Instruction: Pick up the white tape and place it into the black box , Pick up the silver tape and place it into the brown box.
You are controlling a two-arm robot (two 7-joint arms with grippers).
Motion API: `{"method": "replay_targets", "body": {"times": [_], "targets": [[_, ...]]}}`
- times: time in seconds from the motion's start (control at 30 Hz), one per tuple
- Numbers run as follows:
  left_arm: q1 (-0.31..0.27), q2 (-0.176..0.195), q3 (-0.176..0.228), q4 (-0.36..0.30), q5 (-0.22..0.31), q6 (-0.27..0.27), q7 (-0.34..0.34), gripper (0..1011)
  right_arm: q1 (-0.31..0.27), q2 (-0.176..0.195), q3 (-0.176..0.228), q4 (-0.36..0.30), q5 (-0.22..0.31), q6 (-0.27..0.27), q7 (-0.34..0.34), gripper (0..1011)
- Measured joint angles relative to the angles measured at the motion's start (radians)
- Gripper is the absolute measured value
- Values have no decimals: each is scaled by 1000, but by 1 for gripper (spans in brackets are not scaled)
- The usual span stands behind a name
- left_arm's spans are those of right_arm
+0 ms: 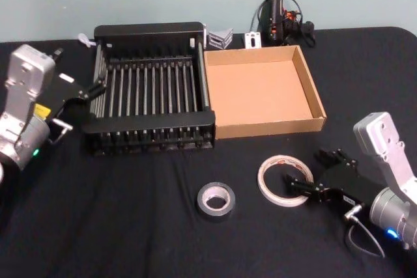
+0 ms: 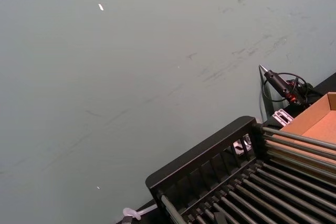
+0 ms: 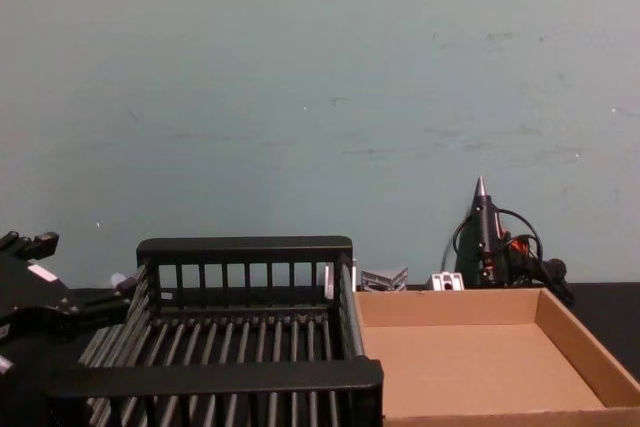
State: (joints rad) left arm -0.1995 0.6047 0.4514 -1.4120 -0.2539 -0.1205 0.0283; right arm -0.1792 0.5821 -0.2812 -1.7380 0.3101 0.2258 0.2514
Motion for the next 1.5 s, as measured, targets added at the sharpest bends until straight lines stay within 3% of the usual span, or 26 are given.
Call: {"method": "replay_targets", "body": {"times": [0.6, 1.03, 1.33, 1.5], "targets": [[0, 0, 0, 0, 0, 0, 0, 1001, -13, -32, 24, 11, -32, 11, 35, 1002], [0, 0, 0, 0, 0, 0, 0, 1001, -15, -33, 26, 9, -37, 11, 37, 1002], [0, 0, 0, 0, 0, 0, 0, 1001, -14, -32, 25, 9, -35, 11, 36, 811], [0, 0, 0, 0, 0, 0, 0, 1001, -14, -32, 25, 9, -34, 11, 35, 657]]}}
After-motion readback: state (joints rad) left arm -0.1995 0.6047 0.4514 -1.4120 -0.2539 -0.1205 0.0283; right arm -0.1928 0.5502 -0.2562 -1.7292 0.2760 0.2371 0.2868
